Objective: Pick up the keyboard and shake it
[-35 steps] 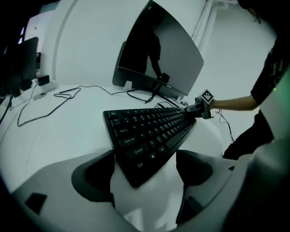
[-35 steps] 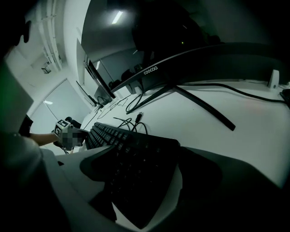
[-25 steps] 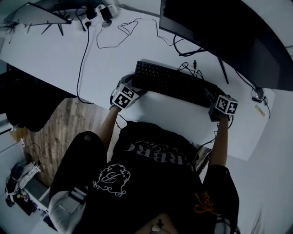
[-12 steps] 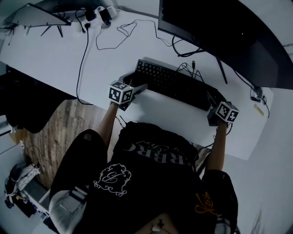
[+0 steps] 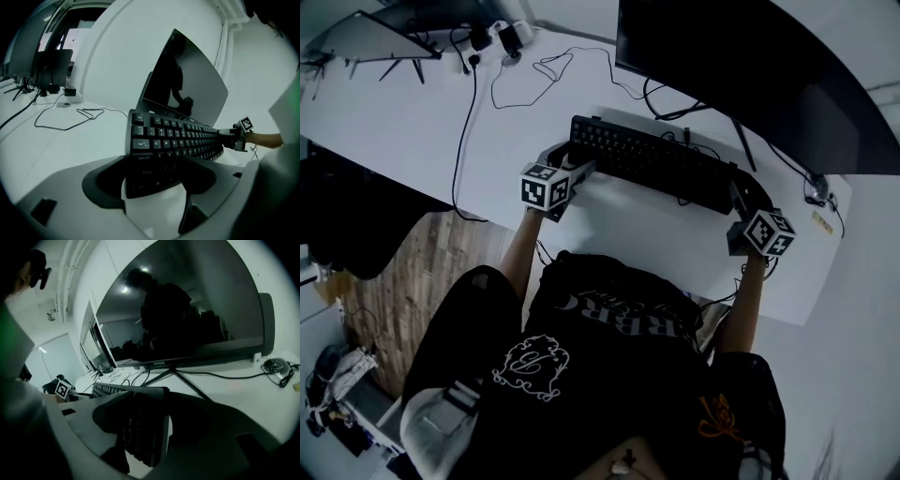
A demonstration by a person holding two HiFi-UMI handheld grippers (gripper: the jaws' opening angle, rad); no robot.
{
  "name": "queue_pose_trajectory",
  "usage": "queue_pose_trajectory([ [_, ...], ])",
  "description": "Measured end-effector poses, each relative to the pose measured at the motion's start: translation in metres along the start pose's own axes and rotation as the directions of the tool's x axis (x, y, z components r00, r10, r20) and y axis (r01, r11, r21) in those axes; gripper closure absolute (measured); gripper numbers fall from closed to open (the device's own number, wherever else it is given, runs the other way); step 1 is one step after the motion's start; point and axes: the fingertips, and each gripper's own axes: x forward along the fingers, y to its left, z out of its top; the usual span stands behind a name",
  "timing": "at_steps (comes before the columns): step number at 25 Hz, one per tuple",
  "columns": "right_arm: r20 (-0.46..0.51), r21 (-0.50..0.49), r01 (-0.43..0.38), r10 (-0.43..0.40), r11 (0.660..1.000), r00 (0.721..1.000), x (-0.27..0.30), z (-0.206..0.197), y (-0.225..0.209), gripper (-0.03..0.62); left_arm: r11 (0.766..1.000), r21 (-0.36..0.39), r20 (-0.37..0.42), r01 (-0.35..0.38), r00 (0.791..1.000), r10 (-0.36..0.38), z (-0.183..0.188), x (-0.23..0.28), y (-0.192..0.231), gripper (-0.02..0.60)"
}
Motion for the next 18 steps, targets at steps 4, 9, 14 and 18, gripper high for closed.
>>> queue_pose_trajectory([
  [4, 0.082, -0.070, 0.000, 0.006, 0.998, 0.997, -0.011, 0.034, 0.015, 0.359, 1.000, 0.009, 0.070, -0.010, 0.997, 0.009, 0.027, -0.005, 0.000, 0.225],
  [9, 0.161, -0.179, -0.012, 0.042, 0.984, 0.986, -0.030, 0.071, 0.038, 0.362, 0.999, 0.047, 0.152, -0.010, 0.988, 0.003, 0.065, -0.017, -0.004, 0.225],
  [14, 0.269, -0.318, 0.009, 0.081, 0.948, 0.960, -0.052, 0.116, 0.064, 0.369, 0.997, 0.074, 0.237, -0.006, 0.971, -0.012, 0.103, -0.025, -0.009, 0.225],
  [18, 0.346, -0.450, 0.049, 0.124, 0.892, 0.930, -0.074, 0.141, 0.087, 0.379, 0.998, 0.063, 0.283, 0.010, 0.959, -0.028, 0.121, -0.028, -0.012, 0.225],
])
